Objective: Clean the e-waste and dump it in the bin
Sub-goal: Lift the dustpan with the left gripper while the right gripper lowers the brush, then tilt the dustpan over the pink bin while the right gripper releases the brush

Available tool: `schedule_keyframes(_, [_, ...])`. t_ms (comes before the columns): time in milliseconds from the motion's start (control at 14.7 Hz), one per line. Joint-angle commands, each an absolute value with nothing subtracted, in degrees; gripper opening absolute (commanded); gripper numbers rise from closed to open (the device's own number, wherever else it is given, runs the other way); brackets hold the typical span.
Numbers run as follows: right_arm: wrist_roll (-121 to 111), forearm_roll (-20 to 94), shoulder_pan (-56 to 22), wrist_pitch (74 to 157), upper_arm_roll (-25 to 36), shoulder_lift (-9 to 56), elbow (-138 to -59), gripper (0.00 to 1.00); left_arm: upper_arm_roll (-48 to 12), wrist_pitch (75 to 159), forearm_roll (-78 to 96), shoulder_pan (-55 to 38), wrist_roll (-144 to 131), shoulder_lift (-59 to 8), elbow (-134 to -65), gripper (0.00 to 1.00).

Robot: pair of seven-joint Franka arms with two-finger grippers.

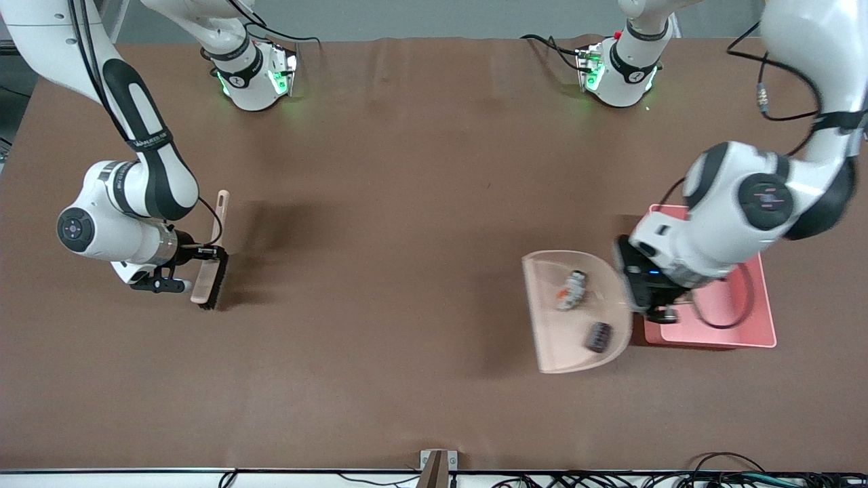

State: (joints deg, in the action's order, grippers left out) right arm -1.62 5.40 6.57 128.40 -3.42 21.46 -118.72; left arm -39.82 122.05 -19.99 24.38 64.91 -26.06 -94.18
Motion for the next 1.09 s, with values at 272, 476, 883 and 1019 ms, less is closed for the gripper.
schedule_keyframes(272, [-1.8,4.2,7.9,129.9,-4.3,23.4,-119.7,0.02,-40.8,121.2,-18.9,40.2,84.9,-25.1,-94.1,0.12])
schedule_keyframes(476, [-1.8,4.1,7.8,129.6,-4.3,23.7,-119.2,0.21,-40.5,121.2,-18.9,46.0,91.8,-24.2,-94.7,0.12])
schedule_keyframes(883, [-2.1,4.0,7.6,129.2,-4.3,23.6,-117.0,0.97,-39.6,121.5,-28.0,51.2,94.4,-27.3,-94.9,0.12])
schedule_keyframes(1019, [-2.8,3.9,7.3,129.1,-4.3,23.1,-115.8,1.00,-39.6,121.6,-34.9,51.2,92.4,-28.6,-95.1,0.12])
